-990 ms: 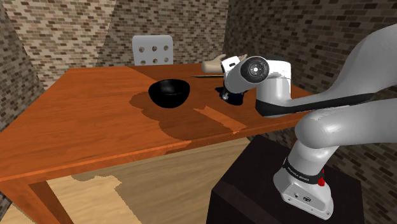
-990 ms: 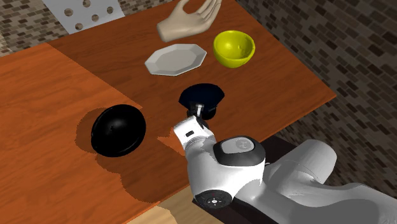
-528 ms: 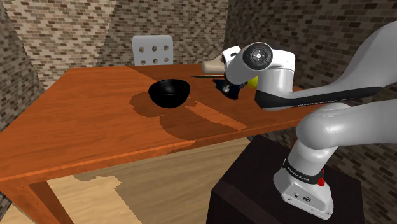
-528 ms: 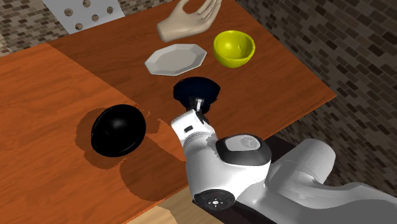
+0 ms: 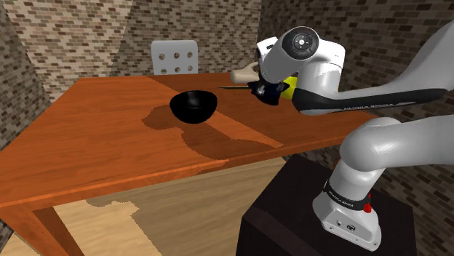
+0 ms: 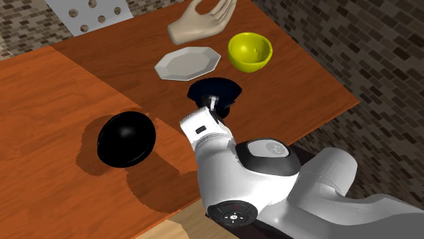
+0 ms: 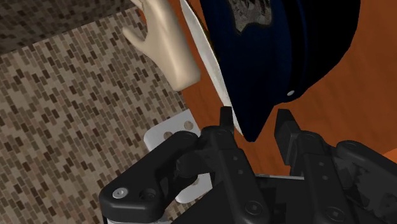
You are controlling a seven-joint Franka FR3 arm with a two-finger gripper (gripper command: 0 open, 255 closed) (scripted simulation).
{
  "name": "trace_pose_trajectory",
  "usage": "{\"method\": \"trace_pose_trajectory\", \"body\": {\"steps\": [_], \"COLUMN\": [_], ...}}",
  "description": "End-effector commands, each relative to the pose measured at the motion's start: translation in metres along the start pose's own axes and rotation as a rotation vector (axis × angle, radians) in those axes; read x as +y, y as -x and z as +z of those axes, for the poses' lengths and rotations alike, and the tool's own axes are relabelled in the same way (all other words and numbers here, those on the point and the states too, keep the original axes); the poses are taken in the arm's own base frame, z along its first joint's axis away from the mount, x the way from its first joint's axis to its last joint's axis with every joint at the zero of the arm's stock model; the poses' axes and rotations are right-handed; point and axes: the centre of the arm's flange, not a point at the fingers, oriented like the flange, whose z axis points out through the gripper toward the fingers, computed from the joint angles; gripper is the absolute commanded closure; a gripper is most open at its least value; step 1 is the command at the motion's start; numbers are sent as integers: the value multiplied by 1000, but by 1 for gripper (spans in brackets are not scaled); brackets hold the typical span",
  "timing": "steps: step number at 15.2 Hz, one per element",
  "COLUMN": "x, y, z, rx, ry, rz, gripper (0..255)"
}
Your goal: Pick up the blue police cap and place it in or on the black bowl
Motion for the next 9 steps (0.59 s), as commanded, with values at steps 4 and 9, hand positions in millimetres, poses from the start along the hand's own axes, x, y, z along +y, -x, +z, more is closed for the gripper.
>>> {"method": "trace_pose_trajectory", "body": {"steps": [4,9], "x": [21,42], "y": [-8,-16], "z": [-15,-28], "rx": [0,0], "ry": [0,0], "rz": [0,0], "gripper": [255,255]}}
